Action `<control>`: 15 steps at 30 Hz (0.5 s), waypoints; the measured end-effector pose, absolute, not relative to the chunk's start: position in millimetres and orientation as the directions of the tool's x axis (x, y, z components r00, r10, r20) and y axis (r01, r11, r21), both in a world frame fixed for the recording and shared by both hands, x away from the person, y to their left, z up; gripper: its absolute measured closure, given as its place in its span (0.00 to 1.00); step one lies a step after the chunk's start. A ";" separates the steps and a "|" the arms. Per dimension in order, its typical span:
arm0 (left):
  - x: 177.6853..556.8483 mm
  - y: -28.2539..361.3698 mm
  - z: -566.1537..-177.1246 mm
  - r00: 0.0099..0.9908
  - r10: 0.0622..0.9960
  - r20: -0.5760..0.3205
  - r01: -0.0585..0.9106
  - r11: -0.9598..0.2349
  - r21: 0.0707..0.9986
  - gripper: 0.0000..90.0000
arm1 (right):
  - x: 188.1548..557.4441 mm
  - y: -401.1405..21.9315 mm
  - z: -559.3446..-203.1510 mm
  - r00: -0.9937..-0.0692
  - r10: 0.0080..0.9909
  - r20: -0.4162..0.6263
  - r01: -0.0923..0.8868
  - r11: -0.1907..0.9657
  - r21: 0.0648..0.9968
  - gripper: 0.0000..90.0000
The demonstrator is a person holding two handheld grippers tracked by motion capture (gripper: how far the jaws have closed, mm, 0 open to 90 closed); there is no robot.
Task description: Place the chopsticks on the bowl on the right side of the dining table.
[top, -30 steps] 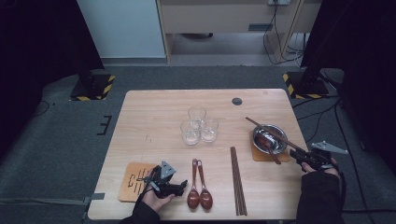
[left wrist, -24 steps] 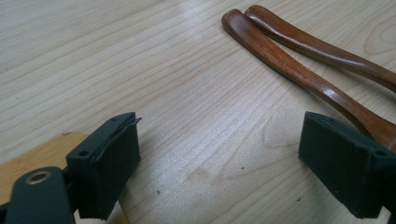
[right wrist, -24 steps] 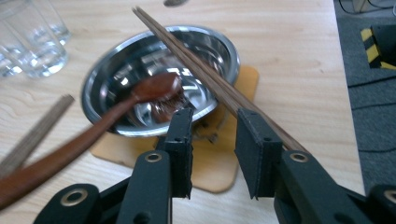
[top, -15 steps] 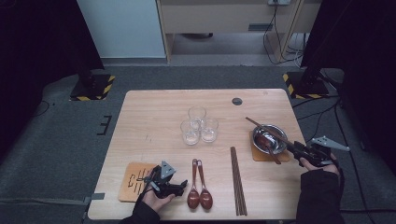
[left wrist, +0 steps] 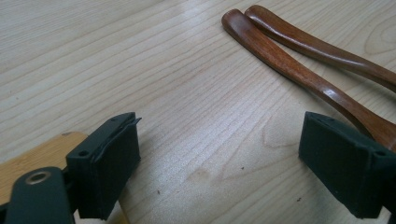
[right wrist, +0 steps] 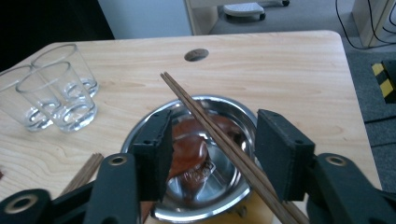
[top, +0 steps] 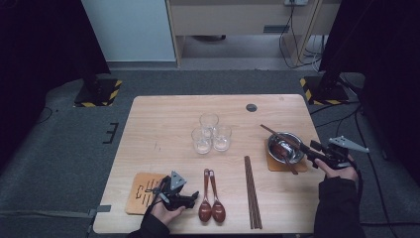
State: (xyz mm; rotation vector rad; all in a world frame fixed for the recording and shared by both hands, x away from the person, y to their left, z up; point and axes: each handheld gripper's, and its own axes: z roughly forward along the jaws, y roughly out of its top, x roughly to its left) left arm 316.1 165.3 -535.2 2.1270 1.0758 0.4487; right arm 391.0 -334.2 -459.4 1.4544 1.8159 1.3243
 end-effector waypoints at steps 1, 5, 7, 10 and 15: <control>316.1 165.3 -535.2 0.595 0.804 -0.006 0.561 -0.409 0.720 0.13 | 392.3 -333.3 -458.2 -0.338 0.917 0.210 0.471 -0.028 0.881 0.50; 316.1 165.3 -535.2 0.595 0.804 -0.007 0.561 -0.409 0.720 0.13 | 397.2 -329.1 -453.5 -0.355 0.910 0.215 0.457 -0.032 0.889 0.49; 316.1 165.3 -535.2 0.595 0.804 -0.006 0.561 -0.409 0.720 0.13 | 399.8 -326.4 -452.1 -0.368 0.906 0.209 0.458 -0.019 0.888 0.50; 316.1 165.3 -535.2 0.595 0.804 -0.006 0.561 -0.409 0.720 0.13 | 404.7 -323.2 -451.5 -0.379 0.904 0.199 0.462 -0.002 0.887 0.50; 316.1 165.4 -535.2 0.595 0.804 -0.007 0.561 -0.409 0.719 0.13 | 414.6 -318.8 -452.3 -0.391 0.899 0.199 0.467 0.008 0.884 0.50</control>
